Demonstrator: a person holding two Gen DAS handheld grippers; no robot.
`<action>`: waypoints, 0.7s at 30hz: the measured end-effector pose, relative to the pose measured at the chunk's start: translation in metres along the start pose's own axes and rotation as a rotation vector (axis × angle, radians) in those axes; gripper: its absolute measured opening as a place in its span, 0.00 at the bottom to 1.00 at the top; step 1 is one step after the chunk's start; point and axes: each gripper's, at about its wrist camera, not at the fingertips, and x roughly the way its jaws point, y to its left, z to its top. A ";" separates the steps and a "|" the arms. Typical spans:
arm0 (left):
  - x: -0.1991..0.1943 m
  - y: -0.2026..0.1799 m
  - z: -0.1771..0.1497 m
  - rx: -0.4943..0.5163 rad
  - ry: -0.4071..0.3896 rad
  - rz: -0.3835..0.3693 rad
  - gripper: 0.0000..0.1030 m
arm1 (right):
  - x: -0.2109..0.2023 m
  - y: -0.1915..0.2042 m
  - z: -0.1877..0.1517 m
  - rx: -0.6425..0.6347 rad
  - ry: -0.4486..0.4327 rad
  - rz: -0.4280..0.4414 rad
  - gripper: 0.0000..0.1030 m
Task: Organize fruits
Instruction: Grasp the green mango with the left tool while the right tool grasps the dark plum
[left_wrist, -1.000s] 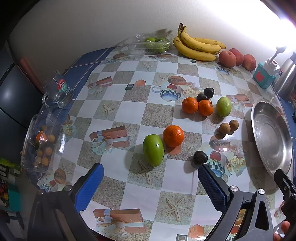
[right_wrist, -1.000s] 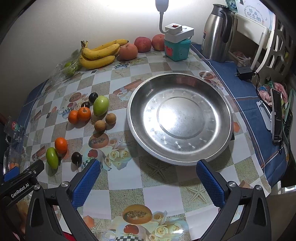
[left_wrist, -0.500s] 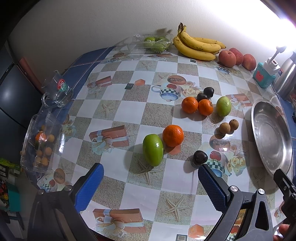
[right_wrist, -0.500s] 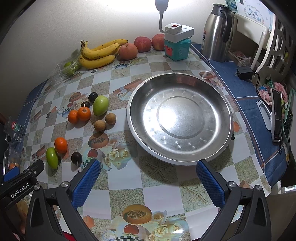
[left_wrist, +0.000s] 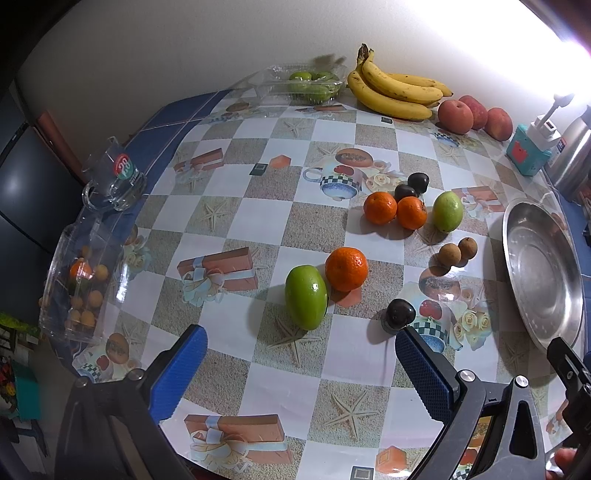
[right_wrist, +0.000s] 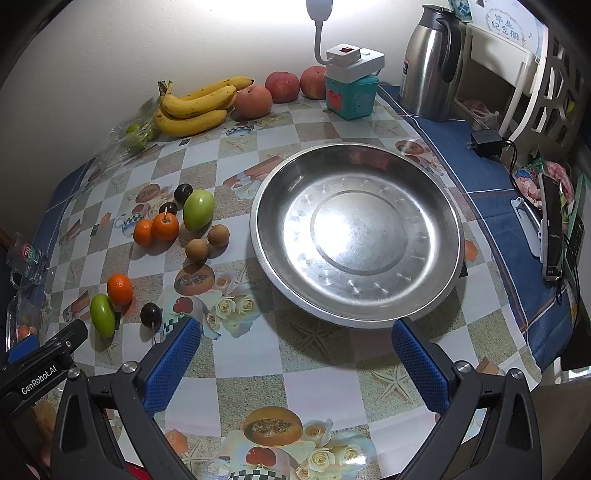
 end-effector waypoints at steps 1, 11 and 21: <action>0.000 0.000 0.000 -0.001 0.001 -0.001 1.00 | 0.000 0.000 0.000 0.000 0.000 0.000 1.00; 0.003 0.003 0.003 -0.010 0.024 -0.071 1.00 | 0.005 0.005 0.000 -0.015 0.026 0.013 1.00; 0.012 0.031 0.023 -0.024 0.006 -0.094 1.00 | 0.014 0.056 0.013 -0.078 0.036 0.180 1.00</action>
